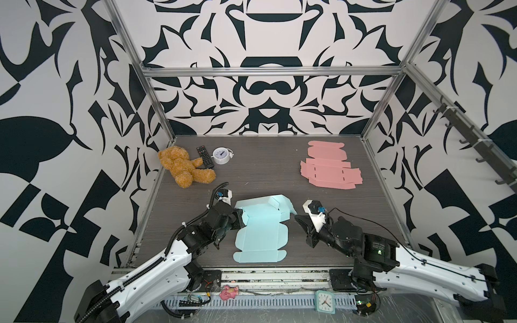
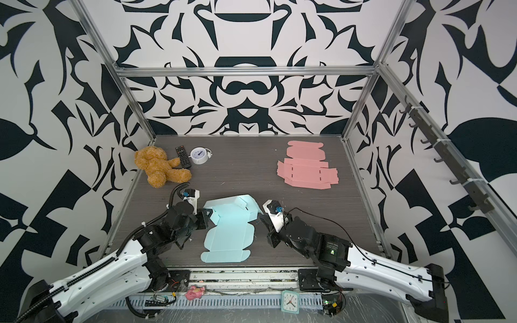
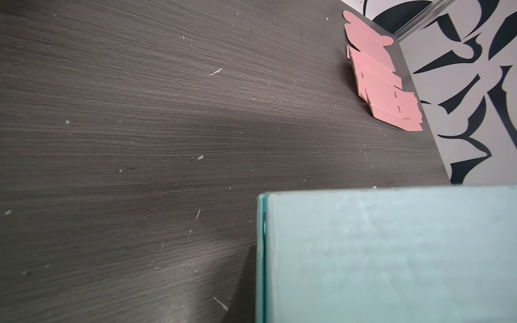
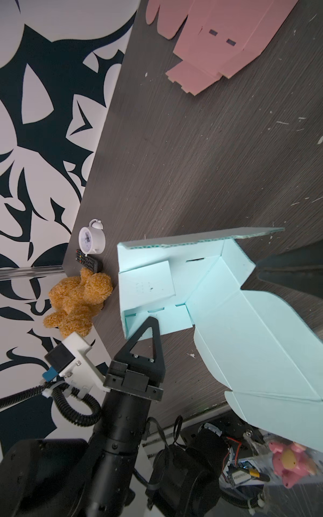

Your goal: Fold the paper box

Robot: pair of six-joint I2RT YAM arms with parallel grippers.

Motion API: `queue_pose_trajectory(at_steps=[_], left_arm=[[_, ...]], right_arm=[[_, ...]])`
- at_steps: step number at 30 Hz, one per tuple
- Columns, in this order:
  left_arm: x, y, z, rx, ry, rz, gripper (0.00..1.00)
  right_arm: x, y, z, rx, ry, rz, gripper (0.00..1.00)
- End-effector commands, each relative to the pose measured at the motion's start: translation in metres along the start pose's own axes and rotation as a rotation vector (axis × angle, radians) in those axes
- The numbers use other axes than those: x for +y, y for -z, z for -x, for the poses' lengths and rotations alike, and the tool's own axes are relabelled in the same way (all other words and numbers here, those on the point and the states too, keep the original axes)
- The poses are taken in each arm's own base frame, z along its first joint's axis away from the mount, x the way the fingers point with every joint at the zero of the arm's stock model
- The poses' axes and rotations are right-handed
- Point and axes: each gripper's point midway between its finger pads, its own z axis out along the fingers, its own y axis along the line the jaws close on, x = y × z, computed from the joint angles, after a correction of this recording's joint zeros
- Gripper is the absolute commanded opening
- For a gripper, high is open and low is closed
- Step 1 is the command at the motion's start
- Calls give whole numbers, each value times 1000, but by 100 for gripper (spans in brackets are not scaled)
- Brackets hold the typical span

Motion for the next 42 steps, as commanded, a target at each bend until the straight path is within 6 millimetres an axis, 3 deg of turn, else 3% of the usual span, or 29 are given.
queue_pose_trajectory(at_steps=[1,10,15,35,42], left_arm=[[-11,10,13,-21,59,-45,2],[-20,18,18,-30,103,-109,2],[-19,16,15,-24,106,-109,1],[-15,13,6,-10,115,-116,1],[-12,11,2,-4,111,-109,1]], right_arm=[[8,0,11,-82,-38,46,0],[14,-11,5,-146,-69,91,0],[19,-22,12,-150,-73,93,0],[13,-29,25,-190,-86,36,0],[23,-38,28,-165,-79,68,0]])
